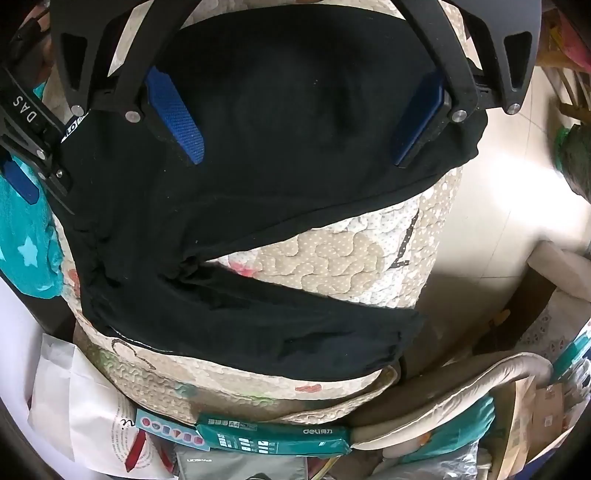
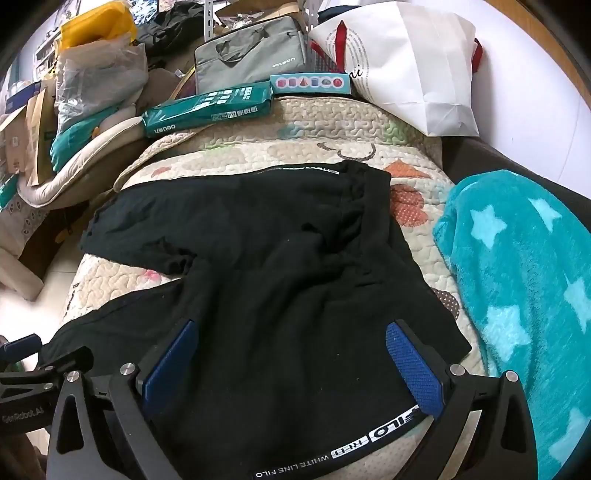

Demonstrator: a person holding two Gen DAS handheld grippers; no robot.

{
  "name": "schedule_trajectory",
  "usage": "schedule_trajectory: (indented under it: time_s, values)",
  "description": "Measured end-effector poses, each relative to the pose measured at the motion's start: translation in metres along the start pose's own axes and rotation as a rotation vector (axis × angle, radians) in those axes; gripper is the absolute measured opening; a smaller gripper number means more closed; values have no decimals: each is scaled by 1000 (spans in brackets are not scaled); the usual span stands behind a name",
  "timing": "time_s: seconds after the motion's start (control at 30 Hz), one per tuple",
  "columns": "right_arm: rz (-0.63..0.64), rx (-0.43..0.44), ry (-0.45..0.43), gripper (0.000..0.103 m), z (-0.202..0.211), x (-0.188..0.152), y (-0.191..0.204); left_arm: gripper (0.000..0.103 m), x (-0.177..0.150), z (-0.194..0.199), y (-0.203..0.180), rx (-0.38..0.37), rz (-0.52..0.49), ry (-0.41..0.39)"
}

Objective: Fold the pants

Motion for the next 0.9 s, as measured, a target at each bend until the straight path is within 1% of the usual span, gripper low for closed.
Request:
schedule_trajectory:
  time_s: [0.9]
  values:
    - [-5,10,15,103,-7,-4,0,100,-2,-5,2,-10,4,18]
Point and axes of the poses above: each gripper's, at about its wrist camera, not at the fingertips, and z roughly against the way its jaws point, y to its left, x to its top, the point moved 3 cm from there along -z, roughly the way its jaws point, and after that the axes turned 12 degrees about y, right-handed, at the moved point
